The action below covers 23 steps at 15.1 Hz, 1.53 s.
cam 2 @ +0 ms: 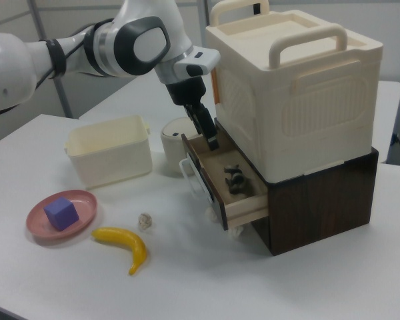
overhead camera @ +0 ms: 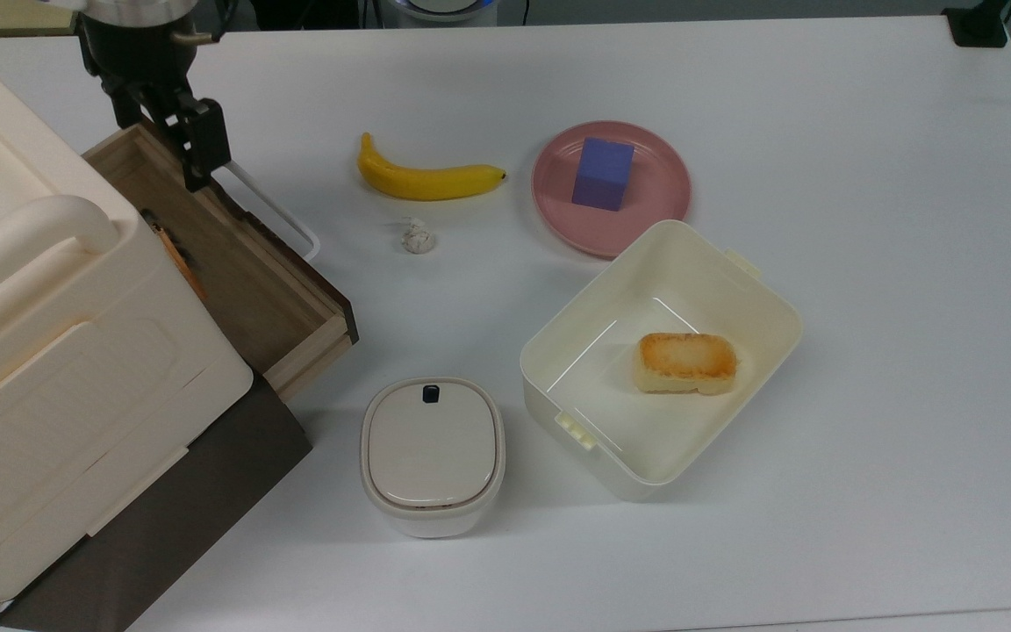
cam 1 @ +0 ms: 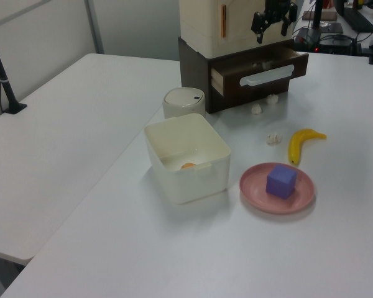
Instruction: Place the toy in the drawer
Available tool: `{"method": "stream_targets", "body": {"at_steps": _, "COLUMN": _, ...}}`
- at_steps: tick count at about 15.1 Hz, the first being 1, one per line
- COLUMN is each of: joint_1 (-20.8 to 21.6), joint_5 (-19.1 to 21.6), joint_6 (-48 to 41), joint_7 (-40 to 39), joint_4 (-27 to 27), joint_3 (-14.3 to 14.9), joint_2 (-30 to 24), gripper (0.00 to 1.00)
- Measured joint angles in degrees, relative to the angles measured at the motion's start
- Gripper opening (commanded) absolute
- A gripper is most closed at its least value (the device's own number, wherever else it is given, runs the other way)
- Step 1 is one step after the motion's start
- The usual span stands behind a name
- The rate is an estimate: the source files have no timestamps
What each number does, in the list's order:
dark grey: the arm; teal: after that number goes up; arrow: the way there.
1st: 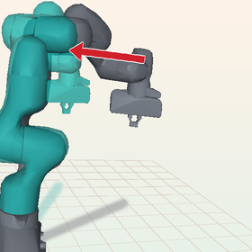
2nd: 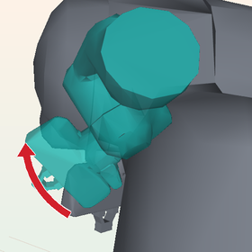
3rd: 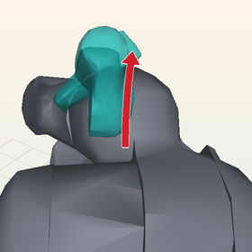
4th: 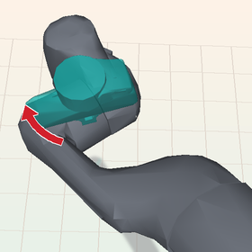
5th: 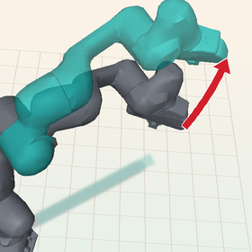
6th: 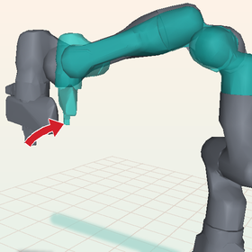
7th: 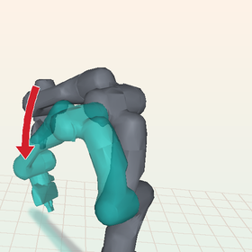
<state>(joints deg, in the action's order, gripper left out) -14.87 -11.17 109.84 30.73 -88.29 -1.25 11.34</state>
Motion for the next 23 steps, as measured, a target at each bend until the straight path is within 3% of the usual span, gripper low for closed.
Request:
{"method": "stream_targets", "body": {"at_steps": 7, "joint_1": 1.24, "joint_5": 6.3, "joint_6": -13.87, "joint_7": -3.7, "joint_4": 0.6, "joint_3": -0.69, "joint_2": -6.79, "gripper": 1.0}}
{"method": "stream_targets", "body": {"at_steps": 12, "joint_1": 4.89, "joint_5": 6.88, "joint_6": -21.71, "joint_7": -8.33, "joint_4": 0.57, "joint_3": -0.34, "joint_2": -11.43, "gripper": 1.0}}
{"method": "stream_targets", "body": {"at_steps": 17, "joint_1": 16.15, "joint_5": 6.88, "joint_6": -22.27, "joint_7": -14.35, "joint_4": 0.3, "joint_3": 9.1, "joint_2": -11.91, "gripper": 1.0}}
{"method": "stream_targets", "body": {"at_steps": 23, "joint_1": 17.7, "joint_5": 9.36, "joint_6": -22.13, "joint_7": -23.37, "joint_4": 0.26, "joint_3": 10.51, "joint_2": -11.86, "gripper": 1.0}}
